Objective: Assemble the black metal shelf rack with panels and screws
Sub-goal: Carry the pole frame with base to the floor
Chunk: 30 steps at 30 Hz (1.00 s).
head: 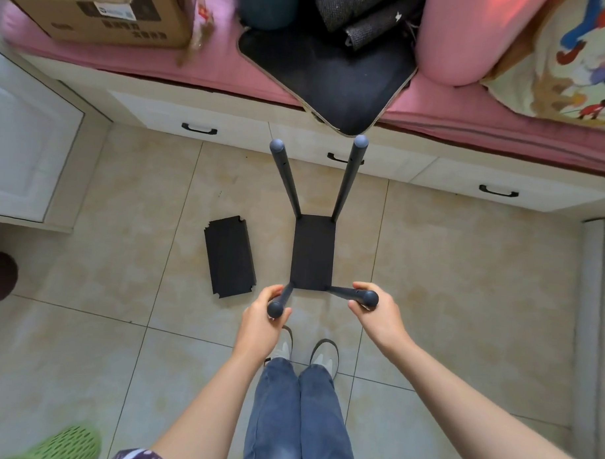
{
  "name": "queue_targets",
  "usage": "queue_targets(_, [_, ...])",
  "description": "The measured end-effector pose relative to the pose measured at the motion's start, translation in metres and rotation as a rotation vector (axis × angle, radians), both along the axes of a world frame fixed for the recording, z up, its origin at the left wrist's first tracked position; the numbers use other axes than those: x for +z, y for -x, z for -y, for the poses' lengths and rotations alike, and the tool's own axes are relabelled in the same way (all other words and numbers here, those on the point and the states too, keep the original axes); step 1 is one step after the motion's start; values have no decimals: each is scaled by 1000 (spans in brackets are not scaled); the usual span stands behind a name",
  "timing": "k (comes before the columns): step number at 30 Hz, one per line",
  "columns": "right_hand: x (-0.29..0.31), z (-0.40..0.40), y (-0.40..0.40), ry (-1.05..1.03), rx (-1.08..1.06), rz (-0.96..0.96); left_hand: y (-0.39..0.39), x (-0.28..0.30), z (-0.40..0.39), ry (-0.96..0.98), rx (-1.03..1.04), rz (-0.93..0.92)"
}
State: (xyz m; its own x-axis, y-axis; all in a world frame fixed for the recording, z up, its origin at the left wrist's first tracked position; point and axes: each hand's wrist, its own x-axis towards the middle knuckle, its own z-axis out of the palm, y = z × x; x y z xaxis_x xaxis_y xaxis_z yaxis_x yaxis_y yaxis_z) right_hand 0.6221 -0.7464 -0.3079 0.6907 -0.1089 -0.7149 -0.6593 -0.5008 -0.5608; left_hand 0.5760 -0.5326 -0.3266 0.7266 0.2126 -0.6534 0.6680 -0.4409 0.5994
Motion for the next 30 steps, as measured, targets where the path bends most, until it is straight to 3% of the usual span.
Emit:
queue_targets(7, [74,-3,1,116,120,151,15,74,-10,-13,-4,38])
queue_targets(16, [182,-55,12,95,313,272,59,182,-46,14,211,166])
queue_targets(30, [261,-303,85,-138,665,330,183,278,-226,-201,545,315])
